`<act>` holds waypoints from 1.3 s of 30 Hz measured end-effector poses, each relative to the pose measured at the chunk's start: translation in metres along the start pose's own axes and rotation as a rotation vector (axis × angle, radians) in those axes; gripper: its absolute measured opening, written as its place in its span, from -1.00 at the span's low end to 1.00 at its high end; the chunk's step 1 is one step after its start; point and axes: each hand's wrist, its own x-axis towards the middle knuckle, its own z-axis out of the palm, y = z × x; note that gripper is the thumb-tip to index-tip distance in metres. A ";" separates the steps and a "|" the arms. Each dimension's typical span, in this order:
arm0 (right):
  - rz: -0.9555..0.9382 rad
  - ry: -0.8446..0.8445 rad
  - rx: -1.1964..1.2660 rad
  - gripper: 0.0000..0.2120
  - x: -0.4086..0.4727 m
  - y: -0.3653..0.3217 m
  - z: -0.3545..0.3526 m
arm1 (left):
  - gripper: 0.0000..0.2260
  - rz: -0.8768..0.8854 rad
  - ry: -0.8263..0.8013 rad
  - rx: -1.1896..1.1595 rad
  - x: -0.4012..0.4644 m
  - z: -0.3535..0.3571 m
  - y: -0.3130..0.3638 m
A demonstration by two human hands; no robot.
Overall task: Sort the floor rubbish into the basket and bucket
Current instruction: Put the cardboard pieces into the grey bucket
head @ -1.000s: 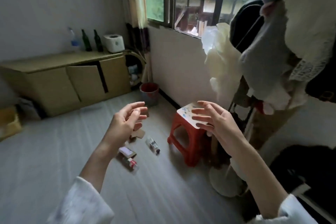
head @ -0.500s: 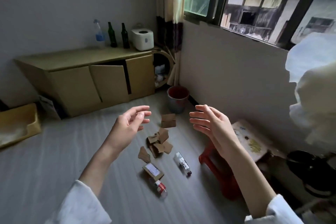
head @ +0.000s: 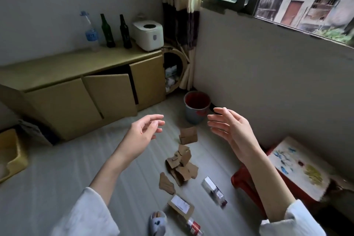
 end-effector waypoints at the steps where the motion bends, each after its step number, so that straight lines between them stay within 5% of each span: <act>1: -0.003 0.002 0.007 -0.81 0.021 -0.001 0.013 | -0.76 -0.002 -0.002 0.007 0.021 -0.010 -0.002; 11: 0.118 0.088 -0.011 -0.81 0.184 -0.005 0.106 | -0.76 -0.048 -0.074 -0.017 0.228 -0.087 -0.009; 24: 0.184 0.510 0.102 -0.83 0.398 0.005 0.175 | -0.80 -0.134 -0.561 0.216 0.530 -0.114 -0.063; 39: 0.421 0.851 0.197 -0.82 0.501 0.076 0.118 | -0.80 -0.217 -0.920 0.387 0.682 -0.005 -0.118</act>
